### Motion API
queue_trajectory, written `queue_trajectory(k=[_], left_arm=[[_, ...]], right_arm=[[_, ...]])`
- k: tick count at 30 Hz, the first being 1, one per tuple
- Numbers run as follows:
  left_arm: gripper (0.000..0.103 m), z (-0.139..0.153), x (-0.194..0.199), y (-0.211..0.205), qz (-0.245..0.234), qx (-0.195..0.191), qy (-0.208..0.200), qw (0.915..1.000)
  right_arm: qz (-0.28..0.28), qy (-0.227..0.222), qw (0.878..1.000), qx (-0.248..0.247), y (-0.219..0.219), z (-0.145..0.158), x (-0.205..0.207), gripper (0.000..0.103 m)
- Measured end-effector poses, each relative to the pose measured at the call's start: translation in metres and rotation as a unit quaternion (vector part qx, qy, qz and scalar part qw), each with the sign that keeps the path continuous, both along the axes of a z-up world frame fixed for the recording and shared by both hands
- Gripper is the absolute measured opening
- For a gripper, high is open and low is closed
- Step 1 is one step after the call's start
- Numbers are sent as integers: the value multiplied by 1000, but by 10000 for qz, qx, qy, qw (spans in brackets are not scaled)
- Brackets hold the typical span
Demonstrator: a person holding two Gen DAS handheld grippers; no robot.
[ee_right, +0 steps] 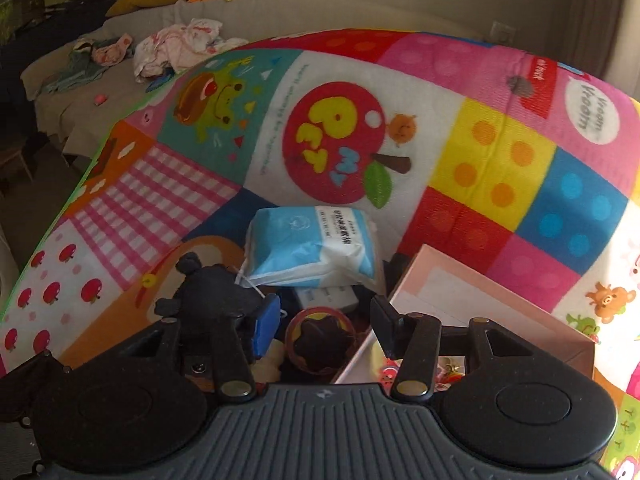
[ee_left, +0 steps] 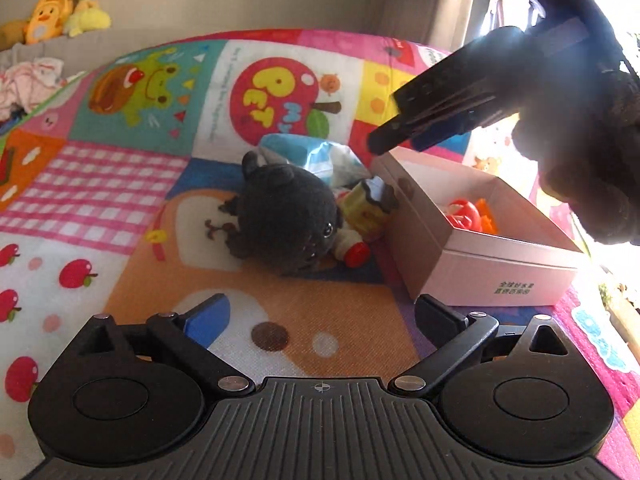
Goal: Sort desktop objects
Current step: 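Grasp the pink-rimmed yellow cup toy beside the black plush with the right gripper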
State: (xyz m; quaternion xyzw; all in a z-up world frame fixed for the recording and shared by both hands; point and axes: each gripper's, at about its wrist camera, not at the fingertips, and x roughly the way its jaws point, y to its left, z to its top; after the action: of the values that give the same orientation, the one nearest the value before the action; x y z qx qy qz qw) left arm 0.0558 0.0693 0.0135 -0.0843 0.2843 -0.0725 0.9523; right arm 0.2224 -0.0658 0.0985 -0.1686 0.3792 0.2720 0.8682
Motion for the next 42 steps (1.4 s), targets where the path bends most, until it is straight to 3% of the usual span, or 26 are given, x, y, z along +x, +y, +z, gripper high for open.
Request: queue_trajectory(k=[4,8,14,23,26,30,31,36,42], left_arm=[[102,1,-3,-3,-60,85,-71,9999],[102,1,-4,-2,-27,72,-75,9999],[102,2,-14,1,-141,77,160,9997],[102,-1,-50,3,-623,89,512,9967],[103,-3,-56,-2,-761,149,551,9955],[103,-3,-53,-11,-833,181,597,9946],[103,-3,-52,-13,-856,157,612,9943],[103,-4,-46,-31,-965,240,646,9929],[103,-6,-30,-50,-1032,374,602,9921]], right_arm=[[-88,-78,9978,-657,30,-27,7,47],[-145,81,9961,-863,36,-39,11,28],[512,70,9950,-854,41,-38,-31,28],[1211,790,9894,-122,-8,-29,-121,28],[1068,880,9902,162,-39,-30,-144,28],[623,667,9954,273,-80,-30,-161,28],[481,583,9968,243,-88,-31,-164,29],[-254,-671,9973,-169,-128,-30,-189,36],[-781,-588,9946,344,-172,-33,-204,67]])
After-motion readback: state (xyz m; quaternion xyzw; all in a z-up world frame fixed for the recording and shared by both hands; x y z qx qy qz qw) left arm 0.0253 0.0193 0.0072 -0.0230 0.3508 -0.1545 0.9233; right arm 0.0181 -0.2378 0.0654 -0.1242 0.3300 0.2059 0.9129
